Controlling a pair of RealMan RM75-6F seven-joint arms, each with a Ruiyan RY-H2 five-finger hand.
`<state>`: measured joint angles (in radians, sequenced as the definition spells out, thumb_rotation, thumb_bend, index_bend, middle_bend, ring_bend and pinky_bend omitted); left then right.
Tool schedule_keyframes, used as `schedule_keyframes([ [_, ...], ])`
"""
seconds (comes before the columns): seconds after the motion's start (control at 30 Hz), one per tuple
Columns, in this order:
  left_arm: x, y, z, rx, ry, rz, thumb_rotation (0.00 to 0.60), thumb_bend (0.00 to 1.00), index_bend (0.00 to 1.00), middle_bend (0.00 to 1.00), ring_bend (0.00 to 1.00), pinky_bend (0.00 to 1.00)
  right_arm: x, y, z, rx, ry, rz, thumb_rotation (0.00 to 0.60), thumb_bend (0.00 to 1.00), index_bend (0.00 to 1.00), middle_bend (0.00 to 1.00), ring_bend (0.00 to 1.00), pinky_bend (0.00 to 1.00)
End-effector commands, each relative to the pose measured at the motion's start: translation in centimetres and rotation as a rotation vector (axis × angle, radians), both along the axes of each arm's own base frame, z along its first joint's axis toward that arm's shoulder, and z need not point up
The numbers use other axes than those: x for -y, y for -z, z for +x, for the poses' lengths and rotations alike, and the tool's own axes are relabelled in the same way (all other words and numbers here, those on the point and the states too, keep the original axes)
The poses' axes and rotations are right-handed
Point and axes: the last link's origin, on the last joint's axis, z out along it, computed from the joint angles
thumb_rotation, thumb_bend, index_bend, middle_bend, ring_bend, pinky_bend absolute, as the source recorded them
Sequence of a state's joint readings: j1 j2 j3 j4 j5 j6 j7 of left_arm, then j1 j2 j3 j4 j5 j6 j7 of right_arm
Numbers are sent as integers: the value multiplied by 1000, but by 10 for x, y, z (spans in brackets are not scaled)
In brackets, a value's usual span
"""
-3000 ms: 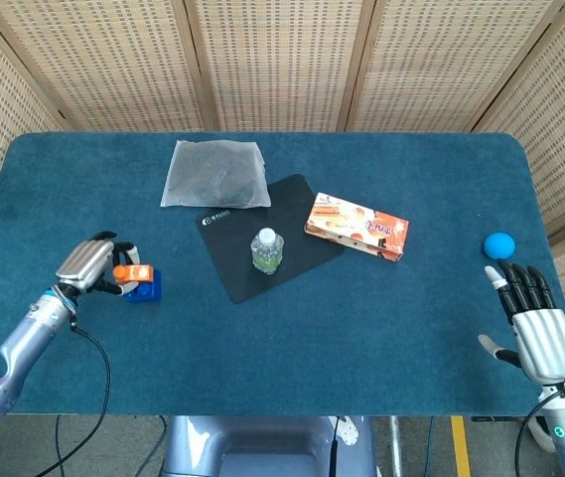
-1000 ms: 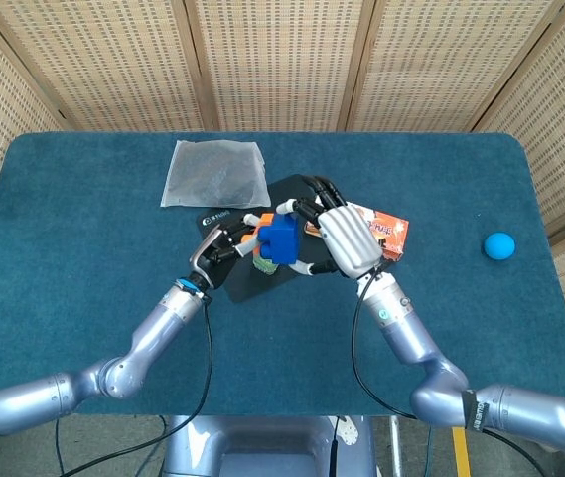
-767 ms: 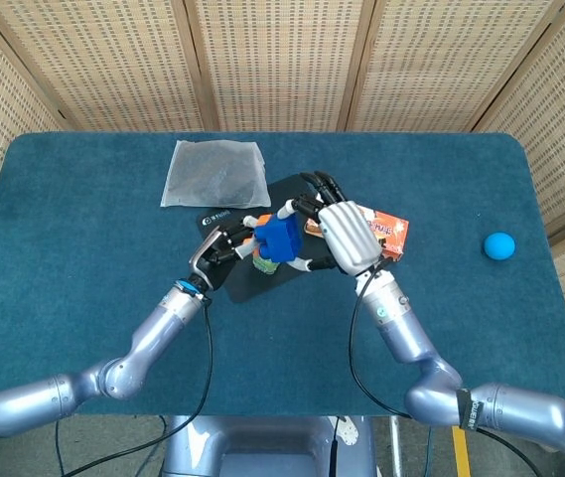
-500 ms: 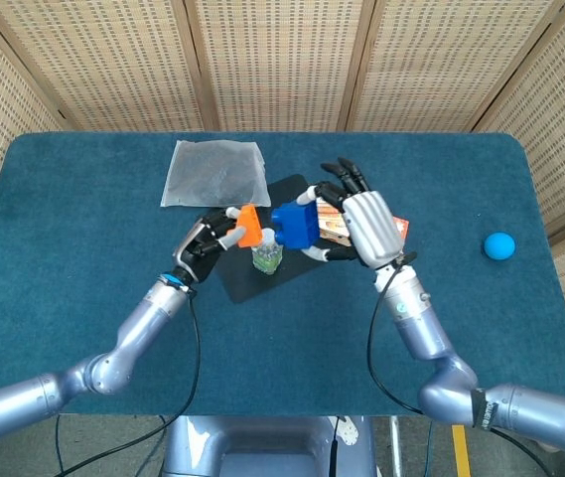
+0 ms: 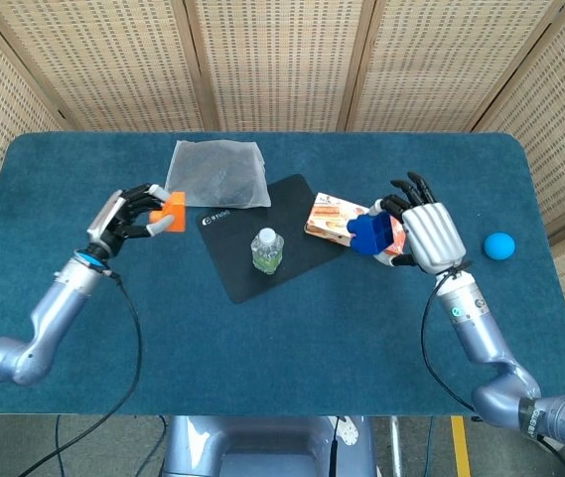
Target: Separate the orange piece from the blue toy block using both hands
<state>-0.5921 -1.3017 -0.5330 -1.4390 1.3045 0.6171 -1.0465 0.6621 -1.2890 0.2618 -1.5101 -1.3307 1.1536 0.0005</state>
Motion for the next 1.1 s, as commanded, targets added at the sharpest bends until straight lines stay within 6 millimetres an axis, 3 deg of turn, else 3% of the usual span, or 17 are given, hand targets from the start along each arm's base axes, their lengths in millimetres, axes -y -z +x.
schedule_keyframes([
  [0.03, 5, -12, -38, -243, 22, 41, 600, 464, 644, 588, 541, 26, -3, 11, -10, -22, 19, 32, 600, 218, 626, 572, 138, 0],
  [0.1, 12, -15, -68, -496, 66, 43, 600, 464, 644, 588, 541, 22, -7, 28, -17, -56, 31, 85, 600, 219, 626, 572, 138, 0],
  [0.3, 25, 5, -93, -720, 100, 25, 600, 464, 644, 586, 539, 14, -14, 55, -26, -140, 24, 172, 600, 211, 599, 544, 138, 0],
  [0.33, 27, 9, -95, -725, 100, 26, 600, 433, 609, 544, 494, 8, -15, 58, -28, -156, 24, 184, 600, 165, 511, 474, 134, 0],
  [0.37, 29, 15, -95, -722, 103, 19, 600, 378, 544, 470, 420, 5, -16, 61, -29, -162, 38, 204, 600, 99, 332, 320, 96, 0],
  [0.43, 32, 20, -91, -684, 107, 11, 600, 164, 244, 185, 155, 0, -18, 58, -25, -121, 63, 221, 600, 5, 59, 72, 27, 0],
  [0.47, 32, 19, -90, -651, 101, 22, 600, 55, 85, 51, 37, 0, -18, 52, -22, -106, 65, 213, 600, 0, 0, 4, 0, 0],
  [0.5, 32, 18, -89, -638, 103, 29, 600, 7, 6, 1, 0, 0, -19, 48, -20, -103, 64, 208, 600, 0, 0, 0, 0, 0],
  [0.6, 32, 7, -90, -625, 112, 69, 600, 0, 0, 0, 0, 0, -24, 29, -17, -90, 52, 177, 600, 0, 0, 0, 0, 0],
  [0.73, 41, -17, -95, -668, 119, 147, 600, 0, 0, 0, 0, 0, -41, -2, -28, -73, 51, 138, 600, 0, 0, 0, 0, 0],
  [0.97, 82, -56, -111, -801, 62, 296, 600, 0, 0, 0, 0, 0, -78, -40, -86, -86, 81, 24, 600, 0, 0, 0, 0, 0],
  [1.1, 122, -69, -118, -897, 10, 377, 600, 0, 0, 0, 0, 0, -101, -51, -119, -114, 117, -54, 600, 0, 0, 0, 0, 0],
])
